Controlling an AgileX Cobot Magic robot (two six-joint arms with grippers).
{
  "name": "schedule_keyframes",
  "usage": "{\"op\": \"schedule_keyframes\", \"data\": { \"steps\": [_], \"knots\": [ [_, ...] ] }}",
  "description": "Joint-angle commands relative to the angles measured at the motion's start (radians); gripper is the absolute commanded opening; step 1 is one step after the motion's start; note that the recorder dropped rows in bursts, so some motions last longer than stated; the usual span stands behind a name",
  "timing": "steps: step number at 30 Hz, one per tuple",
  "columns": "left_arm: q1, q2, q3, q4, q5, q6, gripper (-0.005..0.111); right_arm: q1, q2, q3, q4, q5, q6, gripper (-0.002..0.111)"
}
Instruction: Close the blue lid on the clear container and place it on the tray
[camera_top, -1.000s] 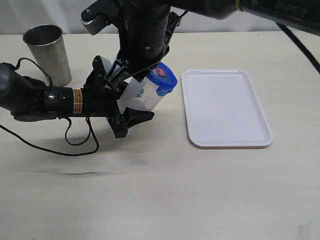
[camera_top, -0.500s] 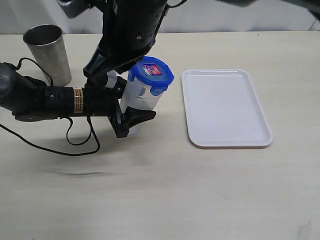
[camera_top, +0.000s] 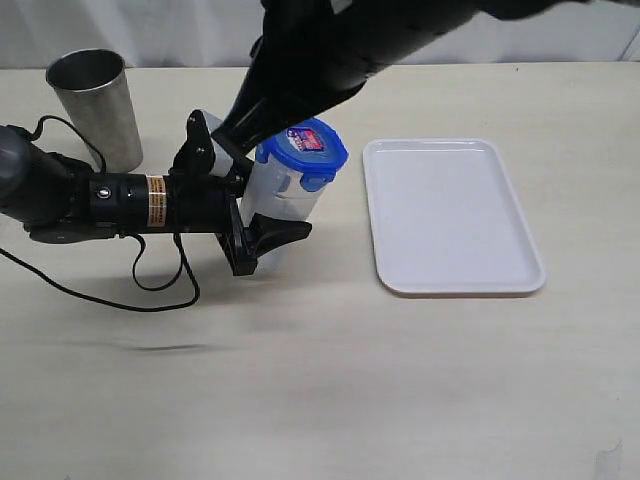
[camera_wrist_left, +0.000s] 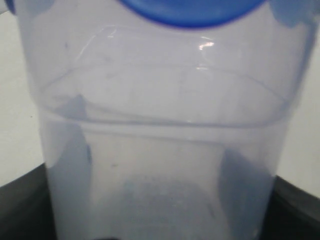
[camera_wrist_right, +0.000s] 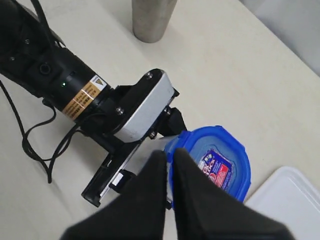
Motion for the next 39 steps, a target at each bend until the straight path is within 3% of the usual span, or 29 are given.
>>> {"op": "schedule_keyframes", "data": {
  "steps": [1,8,14,30,39],
  "knots": [
    [-0.006,-0.009,-0.005,-0.017,-0.034,0.000,0.000,-0.001,-0.116,0.155,-0.008,-0.209,0.004,0.005],
    [-0.006,-0.009,-0.005,-0.017,-0.046,0.002,0.000,-0.001,-0.301,0.442,-0.005,-0.513,0.009,0.005],
    [-0.006,-0.009,-0.005,-0.019,-0.046,0.004,0.000,-0.001,-0.466,0.611,-0.005,-0.636,0.009,0.005],
    [-0.006,-0.009,-0.005,-0.019,-0.050,0.004,0.000,-0.001,-1.042,0.856,0.081,-0.651,0.015,0.005],
    [-0.006,-0.009,-0.005,-0.019,-0.050,0.004,0.000,-0.001,-1.256,0.867,0.164,-0.510,0.015,0.004]
  ]
}}
